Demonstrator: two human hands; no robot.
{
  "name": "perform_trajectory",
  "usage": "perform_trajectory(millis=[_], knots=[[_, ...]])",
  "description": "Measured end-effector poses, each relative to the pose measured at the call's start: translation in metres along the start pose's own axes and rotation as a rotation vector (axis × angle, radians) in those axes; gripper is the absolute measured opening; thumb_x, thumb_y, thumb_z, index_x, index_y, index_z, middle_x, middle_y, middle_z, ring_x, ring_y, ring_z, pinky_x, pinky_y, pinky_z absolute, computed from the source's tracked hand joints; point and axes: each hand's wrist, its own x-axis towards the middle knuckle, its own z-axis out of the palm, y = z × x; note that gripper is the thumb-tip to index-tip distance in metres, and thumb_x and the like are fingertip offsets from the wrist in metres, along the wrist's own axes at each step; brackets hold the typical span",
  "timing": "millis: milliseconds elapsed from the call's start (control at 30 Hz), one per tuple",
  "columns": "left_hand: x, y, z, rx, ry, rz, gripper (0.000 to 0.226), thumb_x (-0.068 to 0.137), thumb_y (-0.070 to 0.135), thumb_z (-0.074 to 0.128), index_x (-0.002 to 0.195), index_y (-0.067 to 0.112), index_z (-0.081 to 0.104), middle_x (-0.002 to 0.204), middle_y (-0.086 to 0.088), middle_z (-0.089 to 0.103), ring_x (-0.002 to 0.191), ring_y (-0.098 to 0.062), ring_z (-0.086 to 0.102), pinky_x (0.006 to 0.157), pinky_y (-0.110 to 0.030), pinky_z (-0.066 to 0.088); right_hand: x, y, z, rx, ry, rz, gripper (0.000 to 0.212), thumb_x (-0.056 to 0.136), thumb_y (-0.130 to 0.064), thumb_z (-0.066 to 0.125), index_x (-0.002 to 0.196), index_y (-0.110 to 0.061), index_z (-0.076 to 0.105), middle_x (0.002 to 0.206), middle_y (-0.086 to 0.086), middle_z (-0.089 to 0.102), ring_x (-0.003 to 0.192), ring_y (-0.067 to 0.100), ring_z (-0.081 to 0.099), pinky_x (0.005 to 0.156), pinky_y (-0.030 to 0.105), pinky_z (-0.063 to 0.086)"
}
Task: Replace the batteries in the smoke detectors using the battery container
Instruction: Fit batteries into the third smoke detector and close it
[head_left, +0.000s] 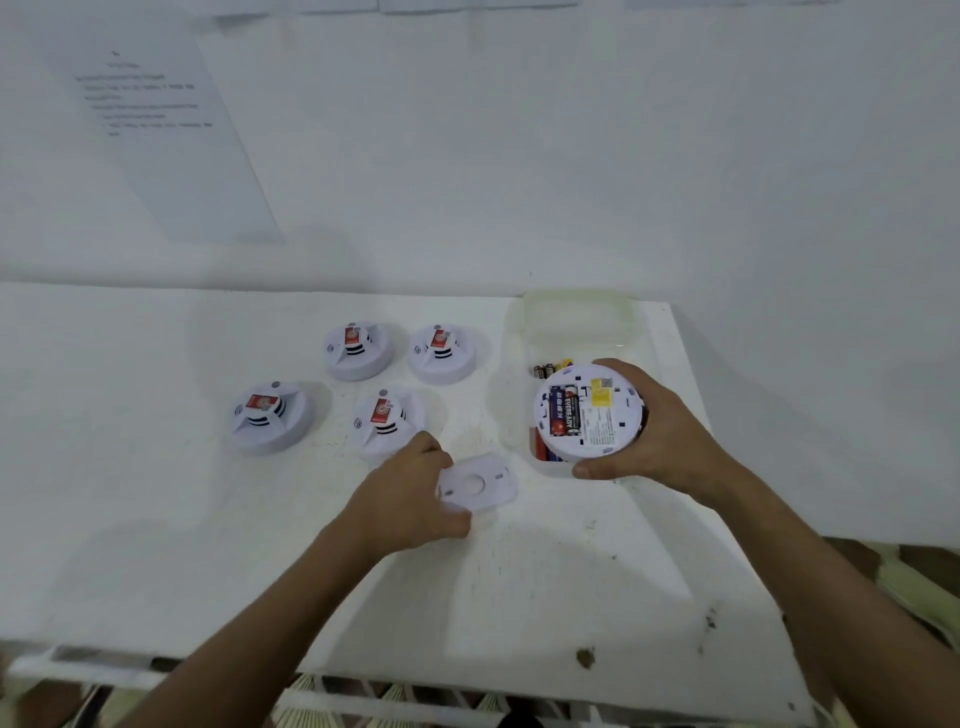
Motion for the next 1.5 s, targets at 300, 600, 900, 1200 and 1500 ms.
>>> perform_trajectory(millis=[300, 600, 900, 1200, 1500], knots=[[0.017, 0.047, -0.058, -0.261, 0.16, 0.175, 0.04, 0.081, 0.041, 0.069, 0.117, 0.03, 0.057, 0.122, 0.015, 0.055, 0.078, -0.002, 0.065, 0.068, -0.013, 0.048, 0.003, -0.004, 0.008, 0.012, -0.044, -0.041, 0.095, 0.049, -0.008, 0.096, 0.131, -0.027, 0.052, 0.128, -0.009, 0.061, 0.12, 0.014, 0.058, 0.093, 0.03, 0.054], [0.034, 0.08, -0.08, -0.265, 0.004, 0.283, 0.039, 0.081, 0.032, 0.071, 0.117, 0.027, 0.056, 0.113, 0.013, 0.061, 0.081, -0.01, 0.069, 0.07, -0.023, 0.059, 0.01, -0.009, 0.012, -0.002, 0.003, -0.097, 0.097, 0.048, -0.007, 0.097, 0.133, -0.021, 0.051, 0.122, -0.008, 0.063, 0.113, 0.015, 0.06, 0.087, 0.02, 0.052], [0.041, 0.082, -0.08, -0.22, -0.027, 0.285, 0.055, 0.072, 0.029, 0.078, 0.12, 0.023, 0.053, 0.113, 0.008, 0.064, 0.085, -0.012, 0.067, 0.072, -0.028, 0.061, 0.015, -0.008, 0.012, -0.047, 0.023, -0.098, 0.097, 0.047, -0.018, 0.098, 0.131, -0.026, 0.051, 0.12, -0.014, 0.062, 0.112, 0.011, 0.06, 0.09, 0.019, 0.052], [0.044, 0.086, -0.084, -0.049, -0.029, 0.333, 0.042, 0.068, 0.028, 0.083, 0.098, 0.015, 0.056, 0.097, 0.001, 0.066, 0.069, -0.014, 0.062, 0.055, -0.026, 0.056, 0.023, -0.002, 0.02, -0.122, 0.054, -0.098, 0.091, 0.048, -0.027, 0.095, 0.127, -0.037, 0.05, 0.115, -0.032, 0.06, 0.108, -0.002, 0.059, 0.087, 0.005, 0.044], [0.05, 0.088, -0.082, 0.228, -0.009, 0.403, 0.041, 0.08, 0.036, 0.071, 0.107, 0.012, 0.052, 0.105, -0.003, 0.067, 0.082, -0.018, 0.062, 0.073, -0.035, 0.057, 0.029, 0.005, 0.018, -0.134, 0.056, -0.115, 0.09, 0.05, -0.019, 0.096, 0.127, -0.035, 0.051, 0.116, -0.028, 0.061, 0.108, -0.002, 0.06, 0.087, 0.004, 0.044]])
